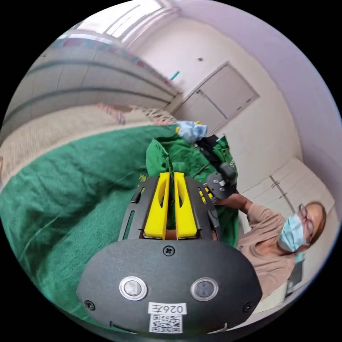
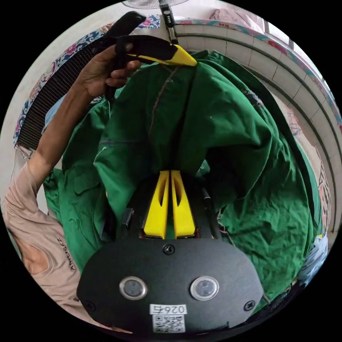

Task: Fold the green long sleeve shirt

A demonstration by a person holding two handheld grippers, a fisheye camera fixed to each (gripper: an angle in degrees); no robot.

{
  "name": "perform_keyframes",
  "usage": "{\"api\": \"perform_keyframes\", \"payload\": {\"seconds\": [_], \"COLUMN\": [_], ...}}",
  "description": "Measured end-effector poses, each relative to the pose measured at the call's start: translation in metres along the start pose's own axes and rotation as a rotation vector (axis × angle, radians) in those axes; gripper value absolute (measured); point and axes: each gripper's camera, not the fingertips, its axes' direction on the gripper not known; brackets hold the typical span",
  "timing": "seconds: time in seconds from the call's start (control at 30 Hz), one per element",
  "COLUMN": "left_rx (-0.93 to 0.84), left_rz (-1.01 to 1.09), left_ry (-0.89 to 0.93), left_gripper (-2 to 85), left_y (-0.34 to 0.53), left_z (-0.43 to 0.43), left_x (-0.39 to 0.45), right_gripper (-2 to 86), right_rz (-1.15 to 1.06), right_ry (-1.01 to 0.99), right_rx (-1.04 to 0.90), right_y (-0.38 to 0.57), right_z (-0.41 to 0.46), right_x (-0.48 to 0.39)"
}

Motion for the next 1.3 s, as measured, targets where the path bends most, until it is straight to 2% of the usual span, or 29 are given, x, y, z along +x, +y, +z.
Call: {"api": "perform_keyframes", "payload": {"seconds": [0.03, 0.1, 0.13, 0.17, 0.2, 0.23, 0.27, 0.3, 0.37, 0.47, 0.53, 0.57, 0.63, 0.7, 0.77, 0.8, 0.83, 0.87, 0.93, 0.97, 1.03, 1.1, 1.17, 1.27, 1.3], "left_rx": [0.042, 0.018, -0.015, -0.048, -0.156, -0.273, -0.33, -0.423, -0.457, -0.215, 0.026, 0.038, 0.009, 0.017, 0.021, 0.011, 0.03, 0.022, -0.239, -0.339, -0.688, -0.799, -0.773, -0.587, -0.418], "left_rz": [0.148, 0.348, 0.447, 0.493, 0.557, 0.556, 0.55, 0.53, 0.507, 0.365, 0.186, 0.141, -0.046, -0.182, -0.31, -0.333, -0.281, -0.202, 0.256, 0.377, 0.793, 1.046, 1.07, 0.749, 0.609], "left_ry": [-0.052, -0.151, -0.24, -0.274, -0.3, -0.299, -0.29, -0.271, -0.281, -0.47, -0.569, -0.562, -0.456, -0.333, -0.207, -0.08, -0.023, -0.044, -0.278, -0.353, -0.649, -0.842, -0.964, -0.96, -0.95], "left_gripper": [1.8, 2.7, 2.9, 3.1, 1.3, 0.3, 0.0, -0.3, -0.2, 0.9, 7.1, 9.7, 19.0, 21.0, 19.9, 6.6, -0.2, -0.4, -0.6, -0.6, -0.7, -0.7, -0.7, -0.3, 0.0], "left_y": [-0.009, -0.014, -0.009, -0.004, 0.006, 0.015, 0.021, 0.033, 0.051, 0.056, 0.043, 0.034, -0.003, -0.026, -0.044, -0.056, -0.069, -0.077, -0.094, -0.088, -0.027, 0.032, 0.059, 0.042, 0.035], "left_z": [-0.02, -0.03, -0.027, -0.023, -0.013, -0.005, -0.001, 0.0, -0.016, -0.093, -0.155, -0.162, -0.161, -0.145, -0.122, -0.106, -0.095, -0.09, -0.051, -0.037, 0.015, 0.035, 0.028, -0.041, -0.086], "left_x": [0.054, 0.135, 0.18, 0.199, 0.226, 0.241, 0.246, 0.253, 0.259, 0.247, 0.212, 0.198, 0.135, 0.087, 0.048, 0.037, 0.049, 0.067, 0.189, 0.225, 0.342, 0.399, 0.417, 0.408, 0.401], "right_gripper": [-0.6, -0.1, 0.7, 1.2, 1.8, 2.4, 2.7, 2.5, 1.1, -0.4, -1.1, -1.2, -1.4, -1.5, -1.5, -1.4, -1.3, -1.2, -1.2, -1.1, -0.6, 1.3, 4.4, 10.9, 13.2], "right_rz": [0.021, 0.019, 0.011, 0.028, 0.074, 0.091, 0.069, 0.03, -0.005, -0.038, 0.015, 0.018, 0.075, 0.131, 0.197, 0.237, 0.269, 0.29, 0.394, 0.418, 0.529, 0.628, 0.721, 0.843, 0.884], "right_ry": [0.024, 0.021, 0.01, 0.001, -0.033, -0.041, -0.041, -0.031, 0.01, 0.115, 0.15, 0.143, 0.09, 0.05, 0.045, 0.075, 0.16, 0.219, 0.414, 0.443, 0.503, 0.483, 0.413, 0.281, 0.253], "right_rx": [0.102, 0.248, 0.249, 0.21, 0.079, -0.059, -0.094, -0.11, -0.114, -0.021, 0.167, 0.205, 0.295, 0.303, 0.296, 0.275, 0.236, 0.213, 0.183, 0.186, 0.236, 0.271, 0.303, 0.315, 0.319], "right_y": [-0.021, -0.059, -0.09, -0.105, -0.13, -0.14, -0.137, -0.12, -0.079, -0.001, 0.029, 0.031, 0.024, 0.011, 0.002, -0.002, -0.002, 0.0, 0.026, 0.037, 0.087, 0.129, 0.168, 0.21, 0.22], "right_z": [-0.006, -0.006, 0.007, 0.018, 0.04, 0.06, 0.065, 0.065, 0.054, 0.017, -0.025, -0.033, -0.048, -0.041, -0.027, -0.016, -0.005, 0.0, 0.008, 0.007, -0.001, -0.004, 0.0, 0.023, 0.035], "right_x": [-0.008, -0.018, -0.021, -0.019, -0.014, -0.014, -0.017, -0.024, -0.032, -0.041, -0.036, -0.033, -0.011, 0.012, 0.035, 0.049, 0.062, 0.069, 0.099, 0.106, 0.139, 0.166, 0.193, 0.231, 0.243]}}
